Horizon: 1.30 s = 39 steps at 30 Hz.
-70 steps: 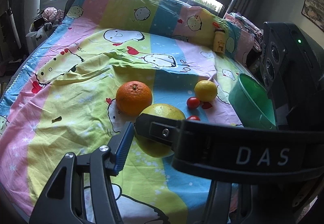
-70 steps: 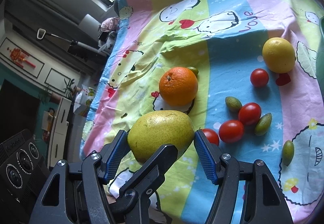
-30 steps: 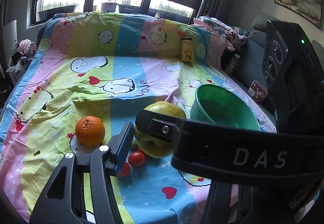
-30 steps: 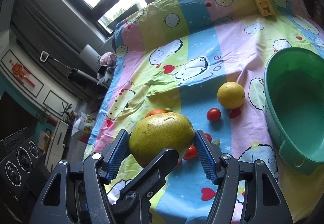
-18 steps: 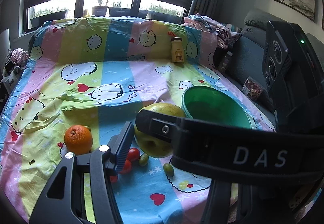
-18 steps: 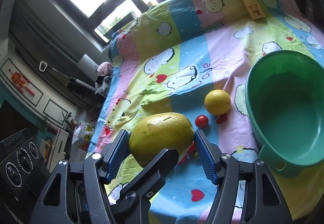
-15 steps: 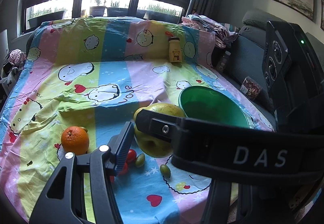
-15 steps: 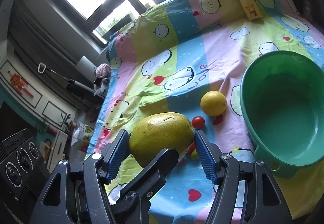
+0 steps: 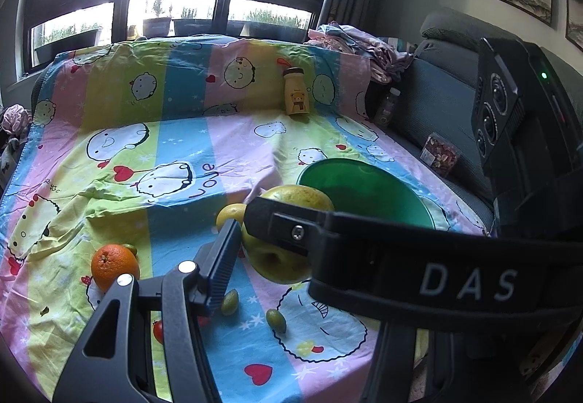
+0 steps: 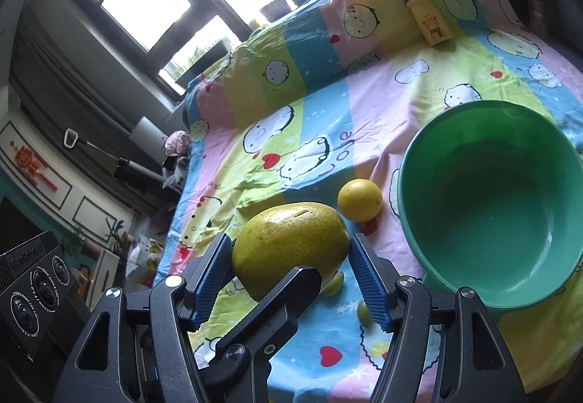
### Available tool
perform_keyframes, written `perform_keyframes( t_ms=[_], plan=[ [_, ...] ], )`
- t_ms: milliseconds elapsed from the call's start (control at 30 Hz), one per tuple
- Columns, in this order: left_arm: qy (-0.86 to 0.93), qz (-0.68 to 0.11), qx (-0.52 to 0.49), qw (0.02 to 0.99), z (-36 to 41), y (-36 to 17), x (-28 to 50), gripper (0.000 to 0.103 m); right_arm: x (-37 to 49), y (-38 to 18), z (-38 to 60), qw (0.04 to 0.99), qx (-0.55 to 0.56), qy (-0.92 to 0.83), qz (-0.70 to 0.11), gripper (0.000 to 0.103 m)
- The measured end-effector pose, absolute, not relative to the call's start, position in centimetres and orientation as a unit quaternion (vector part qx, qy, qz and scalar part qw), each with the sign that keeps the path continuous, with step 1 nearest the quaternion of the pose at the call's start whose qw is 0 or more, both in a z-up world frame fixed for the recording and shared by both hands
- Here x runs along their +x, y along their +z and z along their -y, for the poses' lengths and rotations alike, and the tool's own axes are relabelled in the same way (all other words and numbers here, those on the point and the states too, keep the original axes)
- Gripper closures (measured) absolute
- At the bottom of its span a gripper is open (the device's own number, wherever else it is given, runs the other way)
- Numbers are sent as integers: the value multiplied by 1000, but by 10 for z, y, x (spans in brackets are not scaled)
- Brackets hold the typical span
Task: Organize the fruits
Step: 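Lift the pomelo with the right gripper and carry it over the green basin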
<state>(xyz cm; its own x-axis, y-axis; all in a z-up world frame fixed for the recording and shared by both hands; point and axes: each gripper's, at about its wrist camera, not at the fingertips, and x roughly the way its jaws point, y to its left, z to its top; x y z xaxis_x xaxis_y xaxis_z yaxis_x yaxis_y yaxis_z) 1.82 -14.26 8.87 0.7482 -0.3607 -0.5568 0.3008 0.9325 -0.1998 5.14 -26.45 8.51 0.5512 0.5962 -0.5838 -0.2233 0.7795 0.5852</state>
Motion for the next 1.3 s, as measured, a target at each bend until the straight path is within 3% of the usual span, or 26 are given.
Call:
perform_keyframes(
  t_ms=[1300],
  plan=[
    [-256,-316,-32,913,212,82,53,48,65,70,346,854,296,159,-398,34]
  ],
)
